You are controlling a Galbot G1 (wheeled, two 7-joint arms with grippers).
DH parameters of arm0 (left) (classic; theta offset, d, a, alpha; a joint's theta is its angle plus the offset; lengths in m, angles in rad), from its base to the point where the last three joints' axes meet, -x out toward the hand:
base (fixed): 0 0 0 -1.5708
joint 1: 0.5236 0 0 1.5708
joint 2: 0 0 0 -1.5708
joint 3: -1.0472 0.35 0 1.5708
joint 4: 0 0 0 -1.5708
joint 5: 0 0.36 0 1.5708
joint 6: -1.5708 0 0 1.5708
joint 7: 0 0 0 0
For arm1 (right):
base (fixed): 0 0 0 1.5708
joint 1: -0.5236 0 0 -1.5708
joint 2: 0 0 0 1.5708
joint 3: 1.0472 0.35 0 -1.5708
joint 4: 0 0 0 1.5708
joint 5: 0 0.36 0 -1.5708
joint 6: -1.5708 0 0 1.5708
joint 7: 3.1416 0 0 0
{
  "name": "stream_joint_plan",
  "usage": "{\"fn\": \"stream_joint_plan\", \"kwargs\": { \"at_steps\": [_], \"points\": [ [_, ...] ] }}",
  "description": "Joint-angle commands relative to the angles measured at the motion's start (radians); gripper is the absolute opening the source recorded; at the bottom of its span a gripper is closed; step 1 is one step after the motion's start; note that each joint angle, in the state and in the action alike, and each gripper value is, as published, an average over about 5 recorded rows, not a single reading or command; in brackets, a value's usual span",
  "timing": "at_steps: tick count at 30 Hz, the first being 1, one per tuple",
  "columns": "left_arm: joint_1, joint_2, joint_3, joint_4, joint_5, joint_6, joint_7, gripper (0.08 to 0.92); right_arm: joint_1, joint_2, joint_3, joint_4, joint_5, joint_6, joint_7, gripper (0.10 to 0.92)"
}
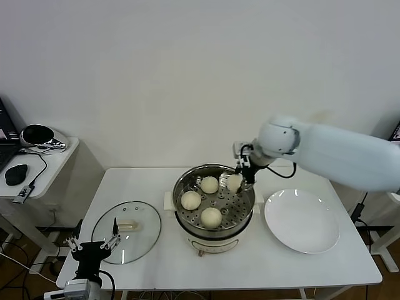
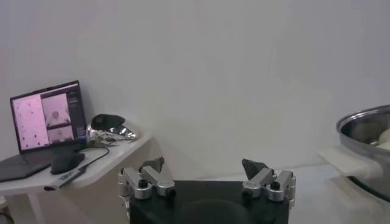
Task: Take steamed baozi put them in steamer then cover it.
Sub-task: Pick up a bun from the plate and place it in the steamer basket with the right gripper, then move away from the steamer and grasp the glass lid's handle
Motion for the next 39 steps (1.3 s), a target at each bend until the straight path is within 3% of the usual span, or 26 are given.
{"fn": "stream_joint_plan", "kwargs": {
  "at_steps": [1,13,21,29,35,39],
  "points": [
    [0.001,0.002,-0.004,0.002,0.000,0.000,0.000,0.823,-0.084,0.078,-0.026,-0.030,0.002,-0.053,0.022,0.604],
    [-0.007,0.000,-0.001,0.013,-0.001,-0.002,-0.001,0.823,-0.108,0.075,-0.014,-0.060,-0.086,-0.023,0.012,0.619],
    [-0.004,0.002,-0.007,0.011,-0.002,-0.003,-0.001,0.823,-0.100,0.033,0.051,-0.028,-0.078,-0.008,0.014,0.798],
    [-0.010,0.003,-0.006,0.011,-0.002,-0.002,0.001,0.823,-0.085,-0.134,0.191,0.137,-0.003,-0.008,0.030,0.823],
    [-0.013,0.004,-0.004,0.013,-0.004,-0.002,0.002,0.823,-0.297,-0.366,0.404,0.313,0.136,0.029,0.271,0.823],
    [-0.012,0.002,0.000,0.014,-0.003,-0.004,0.003,0.823,-0.742,-0.466,0.774,0.395,0.200,0.221,0.558,0.823]
  ]
}}
